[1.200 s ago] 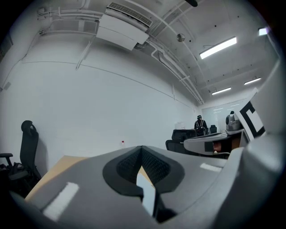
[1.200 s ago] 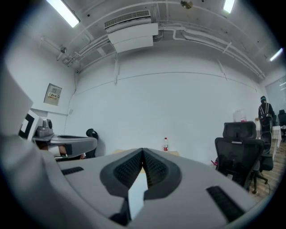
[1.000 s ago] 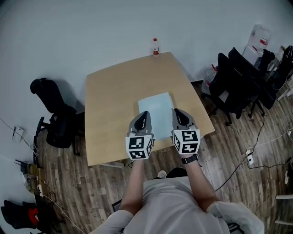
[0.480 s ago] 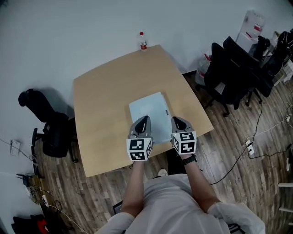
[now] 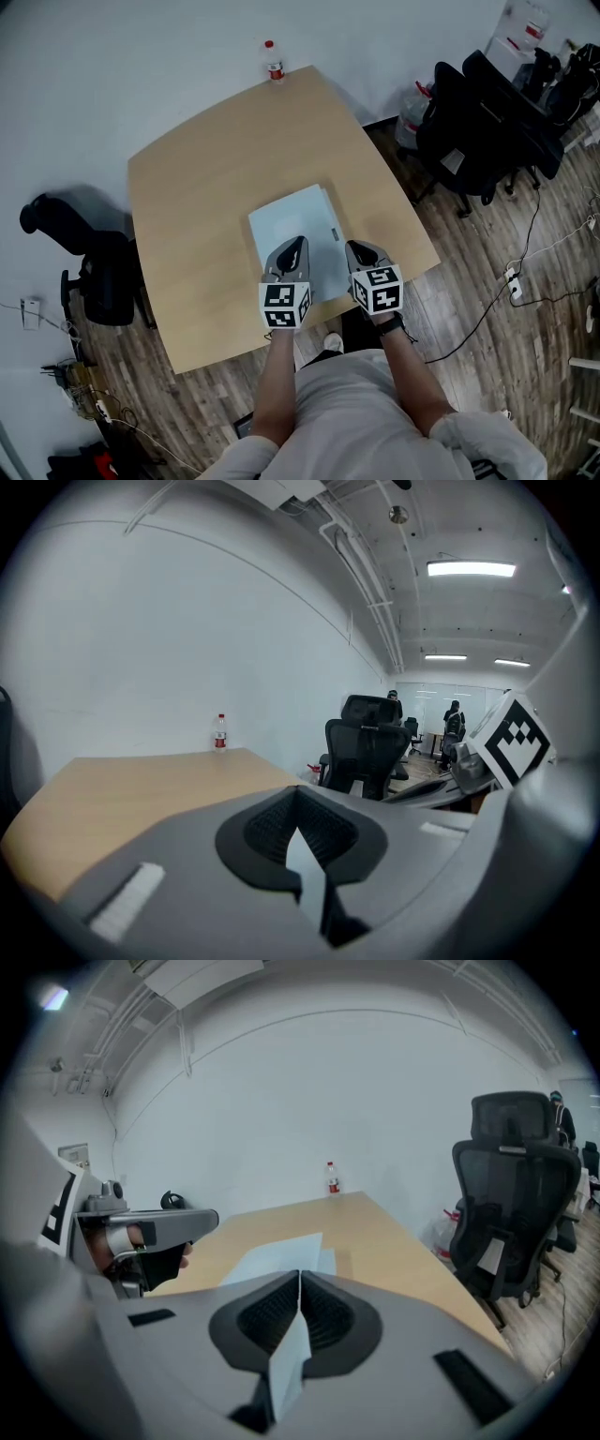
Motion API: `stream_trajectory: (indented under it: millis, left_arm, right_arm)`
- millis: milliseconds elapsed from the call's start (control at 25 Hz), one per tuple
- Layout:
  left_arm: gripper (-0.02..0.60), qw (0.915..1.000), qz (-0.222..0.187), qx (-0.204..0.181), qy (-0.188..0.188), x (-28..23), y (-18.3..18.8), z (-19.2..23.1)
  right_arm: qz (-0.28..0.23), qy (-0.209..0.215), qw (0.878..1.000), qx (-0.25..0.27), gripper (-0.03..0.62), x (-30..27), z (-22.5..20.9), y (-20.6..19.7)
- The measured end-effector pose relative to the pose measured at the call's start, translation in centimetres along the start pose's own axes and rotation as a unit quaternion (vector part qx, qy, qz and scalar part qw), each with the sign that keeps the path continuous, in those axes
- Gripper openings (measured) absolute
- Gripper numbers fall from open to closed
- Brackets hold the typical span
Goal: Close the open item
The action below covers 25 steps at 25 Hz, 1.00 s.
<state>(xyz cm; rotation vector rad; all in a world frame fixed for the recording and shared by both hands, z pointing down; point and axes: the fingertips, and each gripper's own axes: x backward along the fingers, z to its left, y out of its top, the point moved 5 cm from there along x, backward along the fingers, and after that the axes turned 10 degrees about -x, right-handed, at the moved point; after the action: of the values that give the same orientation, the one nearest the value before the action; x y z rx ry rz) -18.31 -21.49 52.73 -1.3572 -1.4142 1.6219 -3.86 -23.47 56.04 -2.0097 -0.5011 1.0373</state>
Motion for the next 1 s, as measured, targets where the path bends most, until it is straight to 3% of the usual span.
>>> stream_trajectory:
  millis: [360,480,520,600,880,1000]
  left_arm:
    - [0.009,0.9976,0.051,0.001,-0.047,-4.7,-1.8,0.4]
    - [0.008,0.9962,0.066,0.0,-0.057,-5.9,-2.2,0.8]
    - [0.009,0.9957,0.071,0.0,-0.06,-6.2,-2.4,1.0]
    - [0.009,0.9947,0.08,-0.003,-0.064,-6.9,-2.6,1.3]
    - [0.009,0.986,0.126,-0.024,-0.107,-8.9,-4.1,1.0]
    - [0.009,0.9831,0.136,-0.027,-0.119,-9.5,-4.5,0.6]
  right_arm:
    - [0.097,0.028,0.995,-0.011,0.015,-3.9,-1.6,-1.1]
    - [0.13,0.048,0.99,-0.037,0.019,-4.7,-2.0,-1.6]
    - [0.137,0.054,0.988,-0.047,0.03,-5.0,-2.1,-1.6]
    - [0.151,0.059,0.985,-0.056,0.129,-5.4,-2.3,-1.7]
    - [0.2,0.086,0.973,-0.082,0.129,-6.0,-2.6,-3.1]
    - [0.218,0.095,0.967,-0.09,0.099,-6.0,-2.5,-3.9]
